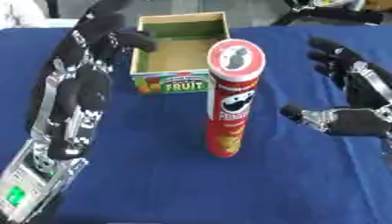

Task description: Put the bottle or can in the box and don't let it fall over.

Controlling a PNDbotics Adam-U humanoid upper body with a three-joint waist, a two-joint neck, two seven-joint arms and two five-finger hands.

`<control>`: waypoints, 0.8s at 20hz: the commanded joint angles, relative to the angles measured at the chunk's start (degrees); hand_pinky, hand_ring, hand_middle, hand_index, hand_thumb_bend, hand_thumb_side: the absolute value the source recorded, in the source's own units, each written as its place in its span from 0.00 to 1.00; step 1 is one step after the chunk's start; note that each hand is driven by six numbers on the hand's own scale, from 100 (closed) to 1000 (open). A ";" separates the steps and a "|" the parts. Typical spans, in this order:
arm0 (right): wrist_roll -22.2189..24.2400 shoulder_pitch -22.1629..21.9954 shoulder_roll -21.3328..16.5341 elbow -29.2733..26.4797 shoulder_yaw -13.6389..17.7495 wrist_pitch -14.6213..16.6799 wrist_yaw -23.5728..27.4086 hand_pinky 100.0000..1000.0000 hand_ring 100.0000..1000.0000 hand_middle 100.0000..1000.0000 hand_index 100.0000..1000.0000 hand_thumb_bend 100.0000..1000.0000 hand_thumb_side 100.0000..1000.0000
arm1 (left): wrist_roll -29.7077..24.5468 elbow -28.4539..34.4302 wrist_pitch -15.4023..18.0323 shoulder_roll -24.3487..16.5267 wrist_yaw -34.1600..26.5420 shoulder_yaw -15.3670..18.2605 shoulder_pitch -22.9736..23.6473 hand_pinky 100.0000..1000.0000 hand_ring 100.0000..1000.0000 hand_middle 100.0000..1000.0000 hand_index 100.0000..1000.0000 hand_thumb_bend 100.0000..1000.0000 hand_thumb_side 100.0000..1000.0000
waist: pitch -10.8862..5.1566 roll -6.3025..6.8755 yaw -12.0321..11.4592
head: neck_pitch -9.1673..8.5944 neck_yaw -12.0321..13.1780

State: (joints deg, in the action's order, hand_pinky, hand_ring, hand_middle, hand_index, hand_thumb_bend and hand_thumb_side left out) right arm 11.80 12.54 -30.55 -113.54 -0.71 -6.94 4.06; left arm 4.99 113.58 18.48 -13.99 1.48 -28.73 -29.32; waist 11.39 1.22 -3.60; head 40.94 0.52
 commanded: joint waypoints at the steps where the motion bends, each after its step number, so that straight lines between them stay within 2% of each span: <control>1: -0.65 0.54 -1.34 -1.05 0.56 0.03 0.29 1.00 1.00 1.00 1.00 0.58 0.20 | 0.16 1.01 -0.28 0.00 -0.32 0.65 -0.86 0.86 0.67 0.91 0.84 0.00 0.54 | -0.90 -0.20 -0.03 | -0.34 0.21; 10: -0.66 0.50 -1.32 -1.05 0.44 -0.06 0.39 1.00 1.00 1.00 1.00 0.58 0.19 | 0.28 1.01 -0.56 0.08 -0.70 0.60 -0.82 0.86 0.67 0.90 0.84 0.00 0.55 | -0.82 -0.16 0.23 | -0.23 0.30; 16: 0.55 -0.23 -0.75 -1.05 0.11 -0.54 0.20 1.00 1.00 1.00 1.00 0.51 0.22 | 0.08 1.01 -0.67 -0.27 -0.56 0.42 -0.29 0.86 0.67 0.91 0.84 0.00 0.58 | -0.71 0.06 0.13 | -0.27 0.16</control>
State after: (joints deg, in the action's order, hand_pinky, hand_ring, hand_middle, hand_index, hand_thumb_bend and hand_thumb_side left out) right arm 11.99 11.96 -30.52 -113.54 -0.78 -7.44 4.15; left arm 5.07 113.58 17.96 -13.98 1.00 -28.73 -29.19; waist 11.41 1.35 -3.47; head 40.96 0.63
